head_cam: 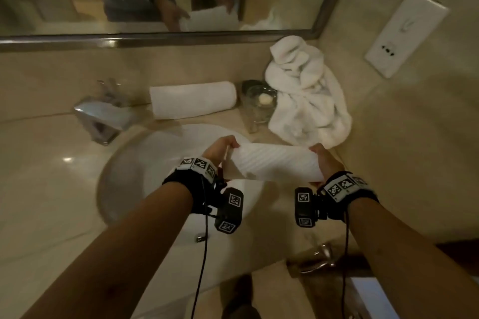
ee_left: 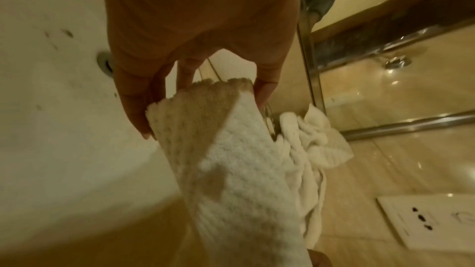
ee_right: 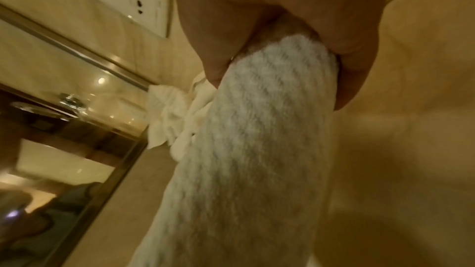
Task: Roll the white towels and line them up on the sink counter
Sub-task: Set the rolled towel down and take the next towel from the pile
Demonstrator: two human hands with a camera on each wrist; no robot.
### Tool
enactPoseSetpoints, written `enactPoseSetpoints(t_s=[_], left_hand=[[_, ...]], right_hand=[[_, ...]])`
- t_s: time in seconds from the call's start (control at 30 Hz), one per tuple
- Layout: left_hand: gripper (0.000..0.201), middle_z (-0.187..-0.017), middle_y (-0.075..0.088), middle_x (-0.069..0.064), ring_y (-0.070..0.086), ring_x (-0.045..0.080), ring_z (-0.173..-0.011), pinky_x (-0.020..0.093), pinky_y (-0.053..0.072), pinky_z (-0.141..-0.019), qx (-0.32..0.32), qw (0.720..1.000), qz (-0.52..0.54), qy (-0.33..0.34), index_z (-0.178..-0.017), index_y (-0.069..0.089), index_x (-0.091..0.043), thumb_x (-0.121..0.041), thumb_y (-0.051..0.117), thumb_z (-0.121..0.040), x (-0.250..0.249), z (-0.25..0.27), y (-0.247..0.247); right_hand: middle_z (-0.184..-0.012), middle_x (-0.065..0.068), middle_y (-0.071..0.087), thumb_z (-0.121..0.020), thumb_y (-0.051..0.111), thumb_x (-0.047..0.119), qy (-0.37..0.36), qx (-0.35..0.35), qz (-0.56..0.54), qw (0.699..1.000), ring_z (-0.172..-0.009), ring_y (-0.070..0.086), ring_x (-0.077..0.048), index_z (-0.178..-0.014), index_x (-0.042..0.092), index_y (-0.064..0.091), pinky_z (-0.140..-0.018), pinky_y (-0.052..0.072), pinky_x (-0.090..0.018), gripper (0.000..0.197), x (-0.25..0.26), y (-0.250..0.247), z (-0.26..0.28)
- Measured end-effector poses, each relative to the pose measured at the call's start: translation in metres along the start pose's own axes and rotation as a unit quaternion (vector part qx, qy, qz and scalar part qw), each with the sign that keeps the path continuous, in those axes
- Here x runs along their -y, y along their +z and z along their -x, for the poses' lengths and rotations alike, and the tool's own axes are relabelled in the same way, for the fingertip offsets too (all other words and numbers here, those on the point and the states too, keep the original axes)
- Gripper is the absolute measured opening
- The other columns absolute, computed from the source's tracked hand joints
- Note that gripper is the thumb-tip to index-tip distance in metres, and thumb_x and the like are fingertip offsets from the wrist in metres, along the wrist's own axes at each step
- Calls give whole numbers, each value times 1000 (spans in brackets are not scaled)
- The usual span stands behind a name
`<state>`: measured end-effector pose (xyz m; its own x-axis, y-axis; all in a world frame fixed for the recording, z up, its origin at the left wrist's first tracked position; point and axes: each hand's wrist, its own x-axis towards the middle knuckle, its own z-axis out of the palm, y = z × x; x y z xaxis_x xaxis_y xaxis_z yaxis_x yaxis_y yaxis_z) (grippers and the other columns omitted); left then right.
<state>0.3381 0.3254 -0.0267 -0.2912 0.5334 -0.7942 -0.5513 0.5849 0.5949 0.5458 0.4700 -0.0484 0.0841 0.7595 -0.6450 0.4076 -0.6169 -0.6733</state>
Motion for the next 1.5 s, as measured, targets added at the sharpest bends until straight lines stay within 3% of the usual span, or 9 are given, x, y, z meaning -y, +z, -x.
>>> enactPoseSetpoints(t_s=[0.13, 0.23, 0.33, 0.6, 0.87, 1.0, 1.23, 1.4, 1.5], left_hand=[[36, -95, 55, 15, 56, 35, -99, 42, 45, -93, -23, 999, -18, -29, -97, 53, -6, -31, 59, -73, 2, -36, 71], [48, -101, 52, 14, 53, 38, -103, 53, 47, -93, -45, 997, -29, -50, -111, 47, -9, -37, 61, -75, -2, -56, 104], [63, -113, 48, 13, 52, 38, -98, 54, 52, -83, -58, 996, -28, -63, -118, 44, -14, -51, 70, -74, -7, -67, 116], [69, -134, 48, 17, 50, 40, -117, 51, 44, -100, -93, 992, -73, -48, -133, 46, -12, -55, 53, -79, -7, -98, 127], [51, -148, 36, 19, 37, 32, -136, 37, 34, -110, -49, 986, -158, -19, -144, 35, -2, -29, 30, -102, 0, -75, 152], [69, -147, 40, 14, 42, 33, -131, 41, 34, -110, -82, 982, -168, -26, -143, 39, -11, -56, 40, -90, 6, -83, 145], [57, -156, 25, 9, 26, 28, -142, 37, 24, -114, -62, 981, -184, 15, -148, 30, -11, -40, 42, -100, -43, -62, 132], [54, -142, 46, 10, 46, 29, -127, 34, 40, -96, -111, 980, -144, 82, -139, 44, -9, -41, 50, -95, -99, -57, 126], [63, -140, 47, 11, 48, 31, -124, 39, 43, -97, -110, 987, -78, 87, -138, 43, -12, -47, 58, -88, -128, -61, 135]], right_hand=[[-108, -9, 61, -52, 72, 60, 3, -8, 13, 1000, -95, 61, -31, -104, 15, 61, -89, 54, -46, 69, 12, -46, -42], [-116, -5, 64, -40, 73, 70, 10, 25, 27, 999, -101, 61, -29, -115, 20, 64, -91, 52, -45, 90, 9, -59, -96], [-130, -4, 57, -67, 67, 70, 4, 63, 41, 997, -109, 55, -25, -127, 22, 57, -101, 45, -43, 77, 17, -56, -106], [-120, -12, 59, -96, 45, 42, -137, 21, 328, 935, -94, 56, -27, -128, 8, 52, -75, 42, -28, 47, 66, -40, -101], [-144, -17, 39, -75, 55, 59, -182, -51, 334, 923, -125, 46, -35, -147, 3, 25, -101, 44, -42, 96, 117, 2, -84], [-154, -21, 16, -82, 60, 57, -192, -93, 342, 915, -140, 24, -37, -148, -2, 12, -113, 29, -48, 101, 123, 3, -78], [-153, -20, 16, -74, 65, 60, -190, -119, 293, 929, -139, 23, -37, -147, 2, 14, -112, 28, -53, 106, 119, -2, -79], [-156, -16, 14, -70, 71, 61, -262, -112, 238, 928, -143, 20, -33, -152, 14, 5, -115, 26, -49, 116, 134, -4, -81], [-156, -9, 25, -46, 69, 82, -286, -48, 227, 930, -141, 29, -28, -152, 20, 12, -113, 31, -48, 135, 146, -3, -88]])
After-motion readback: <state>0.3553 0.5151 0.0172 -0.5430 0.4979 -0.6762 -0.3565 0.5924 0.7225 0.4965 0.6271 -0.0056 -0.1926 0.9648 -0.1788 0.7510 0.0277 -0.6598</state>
